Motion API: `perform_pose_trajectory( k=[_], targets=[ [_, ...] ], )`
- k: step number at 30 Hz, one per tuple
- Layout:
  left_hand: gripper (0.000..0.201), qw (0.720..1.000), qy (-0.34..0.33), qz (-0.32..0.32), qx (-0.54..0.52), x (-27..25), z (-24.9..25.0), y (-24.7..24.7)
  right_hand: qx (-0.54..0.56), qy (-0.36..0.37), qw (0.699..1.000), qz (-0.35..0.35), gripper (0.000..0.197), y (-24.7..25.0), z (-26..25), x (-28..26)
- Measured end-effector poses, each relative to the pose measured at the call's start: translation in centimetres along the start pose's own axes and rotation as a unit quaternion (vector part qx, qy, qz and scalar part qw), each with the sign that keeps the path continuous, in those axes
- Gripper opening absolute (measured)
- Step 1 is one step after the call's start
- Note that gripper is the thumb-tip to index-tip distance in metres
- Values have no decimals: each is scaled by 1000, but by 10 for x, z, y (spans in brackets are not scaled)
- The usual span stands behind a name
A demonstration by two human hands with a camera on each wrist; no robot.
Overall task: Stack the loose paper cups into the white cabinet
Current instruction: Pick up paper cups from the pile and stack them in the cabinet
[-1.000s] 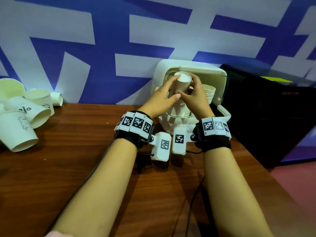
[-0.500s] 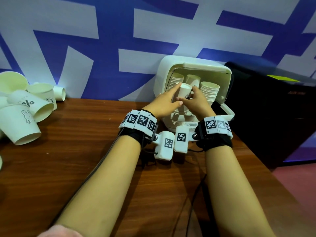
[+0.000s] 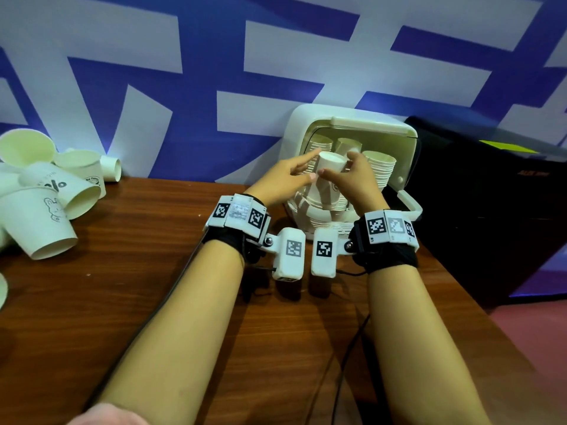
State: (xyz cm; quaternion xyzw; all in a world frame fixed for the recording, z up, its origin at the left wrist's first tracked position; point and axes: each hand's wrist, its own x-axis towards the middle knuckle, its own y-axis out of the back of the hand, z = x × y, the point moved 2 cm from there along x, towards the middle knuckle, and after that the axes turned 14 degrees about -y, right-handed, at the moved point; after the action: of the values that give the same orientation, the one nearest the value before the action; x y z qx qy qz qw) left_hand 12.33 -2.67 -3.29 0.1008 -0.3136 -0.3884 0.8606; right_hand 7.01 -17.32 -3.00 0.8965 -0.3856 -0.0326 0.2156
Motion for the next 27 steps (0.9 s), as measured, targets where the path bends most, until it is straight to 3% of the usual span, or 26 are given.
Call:
perform_pose_trajectory(
  k=[3,6,8,13,19,27],
  targets=[
    [40,999,-7,33,-7,-2,4,9,22,15,998,57,75,8,-7,-2],
    [30,998,-8,57,-4,-4,10,18,67,50,989,118,60,17,-16,-9],
    [28,998,-8,61,7,-4,17,24,101,60,985,123,50,20,-23,-12],
    [25,998,-12,50,34,-9,38,37,212,37,976,25,27,8,-33,-22],
    [23,997,18,5,75,-28,61,52,228,32,971,-63,12,-13,-46,-37],
    [24,993,70,-33,94,-67,80,73,205,1,968,-144,14,-39,-52,-57]
  ],
)
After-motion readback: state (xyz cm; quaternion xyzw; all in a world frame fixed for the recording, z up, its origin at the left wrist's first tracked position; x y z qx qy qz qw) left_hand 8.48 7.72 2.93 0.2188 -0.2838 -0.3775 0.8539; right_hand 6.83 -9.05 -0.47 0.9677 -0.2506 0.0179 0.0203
